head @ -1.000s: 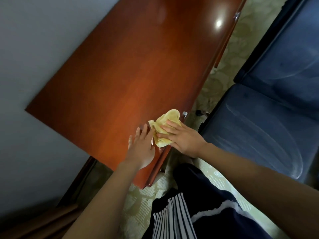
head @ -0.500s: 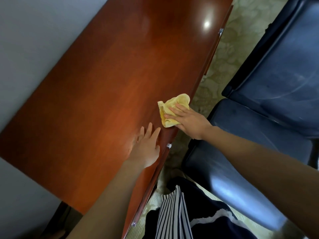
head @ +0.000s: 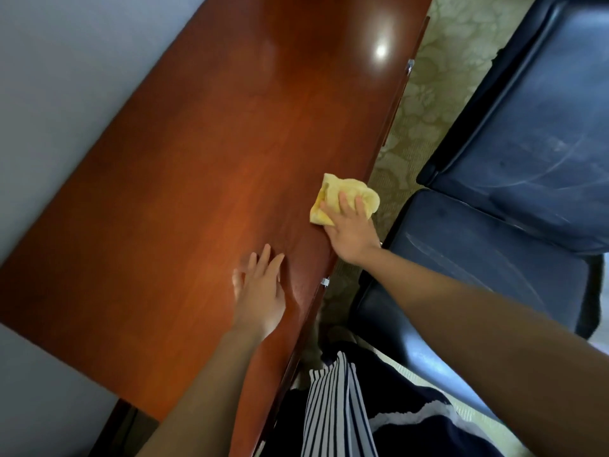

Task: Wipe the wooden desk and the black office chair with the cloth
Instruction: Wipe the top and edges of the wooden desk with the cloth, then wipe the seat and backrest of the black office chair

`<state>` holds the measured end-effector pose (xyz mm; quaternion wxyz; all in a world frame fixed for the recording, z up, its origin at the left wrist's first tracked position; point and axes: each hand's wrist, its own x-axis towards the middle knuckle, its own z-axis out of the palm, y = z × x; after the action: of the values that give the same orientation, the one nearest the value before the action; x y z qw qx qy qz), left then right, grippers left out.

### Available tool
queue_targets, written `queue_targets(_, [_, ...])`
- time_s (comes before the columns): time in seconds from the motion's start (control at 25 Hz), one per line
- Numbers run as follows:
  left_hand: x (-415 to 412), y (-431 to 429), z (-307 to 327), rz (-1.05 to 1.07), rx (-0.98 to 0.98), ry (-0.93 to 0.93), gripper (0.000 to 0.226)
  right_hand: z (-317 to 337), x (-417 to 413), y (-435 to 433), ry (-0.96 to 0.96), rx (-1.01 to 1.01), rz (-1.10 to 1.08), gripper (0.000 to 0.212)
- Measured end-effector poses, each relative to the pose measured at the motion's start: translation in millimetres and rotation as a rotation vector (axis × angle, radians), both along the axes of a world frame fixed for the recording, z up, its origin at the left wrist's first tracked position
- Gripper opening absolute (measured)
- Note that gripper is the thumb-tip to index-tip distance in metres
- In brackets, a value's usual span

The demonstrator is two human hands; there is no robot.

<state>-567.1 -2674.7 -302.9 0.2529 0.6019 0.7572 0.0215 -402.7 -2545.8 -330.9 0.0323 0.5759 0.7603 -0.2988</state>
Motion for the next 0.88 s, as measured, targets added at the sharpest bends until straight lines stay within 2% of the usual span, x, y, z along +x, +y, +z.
queue_targets(0.4, [-40,-88,-3,-0.107,0.018,-0.037,0.057,3,-44,-183,-0.098,0.025,0.229,0.053])
queue_targets(0.6, [-54,-141,-7,-0.124,-0.01,-0.137,0.051,18,-60,-265,-0.071,-0.026,0.354,0.057])
queue_targets(0.76, [-60,-170,-9,-0.175,-0.057,-0.148,0.042,34,-58,-309,0.06,-0.134,0.316,0.046])
queue_targets(0.88, [-49,-176,1,-0.222,-0.112,-0.272,0.034,49,-40,-325,0.157,-0.173,0.133,0.034])
